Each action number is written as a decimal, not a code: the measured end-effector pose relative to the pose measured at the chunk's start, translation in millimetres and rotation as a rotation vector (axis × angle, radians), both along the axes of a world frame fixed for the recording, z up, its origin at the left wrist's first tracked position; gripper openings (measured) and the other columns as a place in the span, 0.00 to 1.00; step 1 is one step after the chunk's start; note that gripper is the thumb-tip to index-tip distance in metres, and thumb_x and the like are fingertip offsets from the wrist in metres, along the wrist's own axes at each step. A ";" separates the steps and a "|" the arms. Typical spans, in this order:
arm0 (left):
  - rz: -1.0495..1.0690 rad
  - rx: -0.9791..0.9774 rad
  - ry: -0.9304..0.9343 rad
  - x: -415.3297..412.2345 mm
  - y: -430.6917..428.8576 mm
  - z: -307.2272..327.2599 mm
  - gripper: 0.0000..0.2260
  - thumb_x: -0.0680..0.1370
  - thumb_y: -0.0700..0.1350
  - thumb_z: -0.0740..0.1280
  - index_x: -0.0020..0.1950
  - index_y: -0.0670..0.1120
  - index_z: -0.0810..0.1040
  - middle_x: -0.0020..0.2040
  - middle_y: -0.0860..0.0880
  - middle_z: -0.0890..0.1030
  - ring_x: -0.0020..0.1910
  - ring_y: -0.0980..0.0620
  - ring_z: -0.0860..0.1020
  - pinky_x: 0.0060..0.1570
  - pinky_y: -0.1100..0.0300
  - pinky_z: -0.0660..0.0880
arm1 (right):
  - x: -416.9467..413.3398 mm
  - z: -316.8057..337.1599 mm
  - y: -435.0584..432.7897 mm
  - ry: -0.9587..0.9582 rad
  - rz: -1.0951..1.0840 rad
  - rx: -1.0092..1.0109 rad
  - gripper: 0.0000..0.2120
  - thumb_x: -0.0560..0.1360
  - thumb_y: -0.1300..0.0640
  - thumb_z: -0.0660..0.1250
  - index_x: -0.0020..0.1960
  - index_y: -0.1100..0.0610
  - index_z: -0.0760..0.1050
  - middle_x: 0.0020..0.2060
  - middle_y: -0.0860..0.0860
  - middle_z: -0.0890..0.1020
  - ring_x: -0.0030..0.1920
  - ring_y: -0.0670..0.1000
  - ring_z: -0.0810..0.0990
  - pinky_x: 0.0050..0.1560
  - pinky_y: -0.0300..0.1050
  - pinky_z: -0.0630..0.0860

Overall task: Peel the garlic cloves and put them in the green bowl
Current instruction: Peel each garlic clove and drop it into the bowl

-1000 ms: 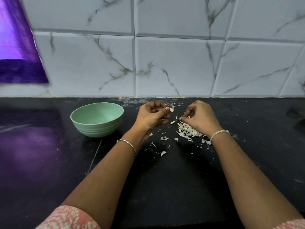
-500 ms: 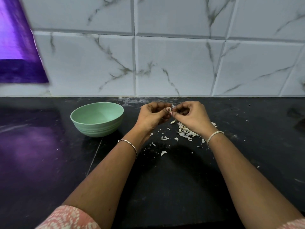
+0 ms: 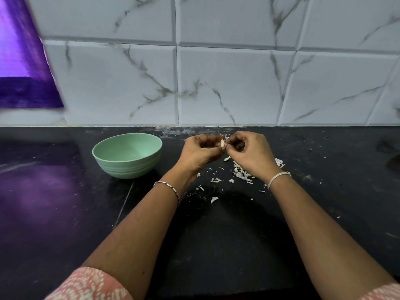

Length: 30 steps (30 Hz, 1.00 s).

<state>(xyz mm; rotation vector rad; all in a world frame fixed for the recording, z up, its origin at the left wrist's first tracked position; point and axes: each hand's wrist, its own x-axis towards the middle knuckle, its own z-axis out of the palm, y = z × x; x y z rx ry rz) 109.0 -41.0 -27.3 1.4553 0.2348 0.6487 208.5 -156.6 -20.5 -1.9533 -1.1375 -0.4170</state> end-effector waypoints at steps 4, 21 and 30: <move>-0.005 -0.004 0.011 -0.6 -0.4 0.9 0.10 0.73 0.31 0.71 0.52 0.40 0.81 0.41 0.45 0.81 0.37 0.52 0.79 0.43 0.61 0.80 | 1.3 -1.0 0.0 -0.028 -0.007 -0.008 0.00 0.69 0.56 0.71 0.40 0.52 0.81 0.33 0.45 0.82 0.36 0.46 0.80 0.42 0.48 0.79; 0.071 0.153 0.073 3.9 -4.0 -1.3 0.09 0.76 0.33 0.66 0.49 0.45 0.80 0.41 0.42 0.81 0.32 0.54 0.77 0.44 0.55 0.80 | 6.5 2.5 -7.2 0.012 -0.160 -0.027 0.02 0.71 0.53 0.69 0.41 0.50 0.79 0.33 0.43 0.80 0.38 0.46 0.79 0.40 0.42 0.75; -0.009 -0.062 0.046 2.0 -2.8 -0.7 0.11 0.78 0.34 0.66 0.59 0.41 0.79 0.42 0.47 0.82 0.34 0.56 0.79 0.46 0.54 0.81 | 21.7 6.9 -18.3 0.048 -0.172 -0.248 0.06 0.73 0.50 0.72 0.43 0.53 0.83 0.49 0.49 0.70 0.50 0.46 0.70 0.52 0.41 0.68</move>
